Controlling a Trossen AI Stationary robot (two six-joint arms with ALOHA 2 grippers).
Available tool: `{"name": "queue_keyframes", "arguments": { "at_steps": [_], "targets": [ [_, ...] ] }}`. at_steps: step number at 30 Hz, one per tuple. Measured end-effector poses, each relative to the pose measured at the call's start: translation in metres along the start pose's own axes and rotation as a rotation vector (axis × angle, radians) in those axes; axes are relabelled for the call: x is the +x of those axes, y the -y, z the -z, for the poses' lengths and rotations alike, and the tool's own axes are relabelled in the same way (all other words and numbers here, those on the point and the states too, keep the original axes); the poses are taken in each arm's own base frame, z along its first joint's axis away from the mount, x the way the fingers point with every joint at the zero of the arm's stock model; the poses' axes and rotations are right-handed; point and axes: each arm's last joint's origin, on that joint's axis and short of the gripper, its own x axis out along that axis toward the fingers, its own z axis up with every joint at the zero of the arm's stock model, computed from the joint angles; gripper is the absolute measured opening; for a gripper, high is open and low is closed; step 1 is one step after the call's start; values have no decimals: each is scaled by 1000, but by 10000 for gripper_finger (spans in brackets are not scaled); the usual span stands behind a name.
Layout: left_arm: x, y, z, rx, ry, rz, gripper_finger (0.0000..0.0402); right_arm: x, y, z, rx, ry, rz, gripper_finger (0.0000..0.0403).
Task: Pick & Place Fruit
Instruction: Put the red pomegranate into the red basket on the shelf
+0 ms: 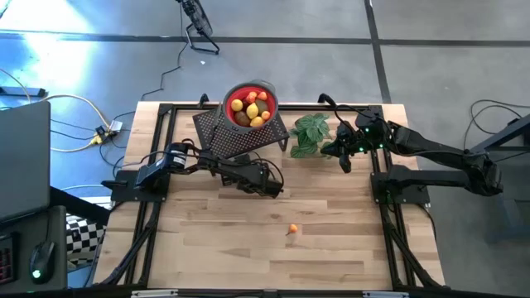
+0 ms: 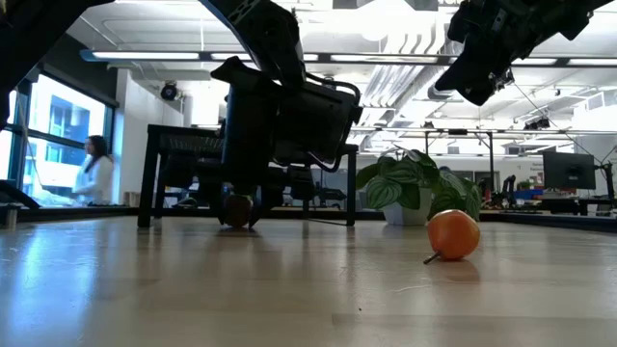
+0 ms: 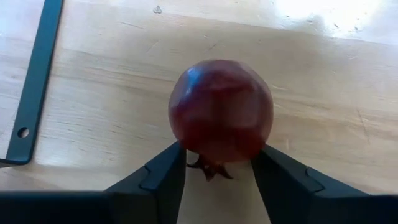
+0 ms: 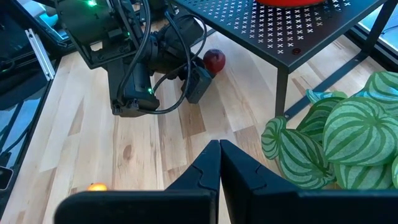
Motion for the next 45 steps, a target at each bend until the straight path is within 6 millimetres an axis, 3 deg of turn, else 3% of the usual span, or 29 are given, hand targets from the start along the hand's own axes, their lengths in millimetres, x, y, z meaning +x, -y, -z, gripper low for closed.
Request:
{"name": "queue_keyframes", "arguments": {
  "at_steps": [24, 39, 45],
  "targets": [
    [0, 4, 2, -28, -15, 38, 62, 0, 0, 0, 0, 0, 0, 2],
    [-2, 9, 4, 14, -32, 80, 53, 0, 0, 0, 0, 0, 0, 2],
    [-12, 14, 6, 40, -71, 115, 53, 0, 0, 0, 1, 0, -1, 2]
  ]
}}
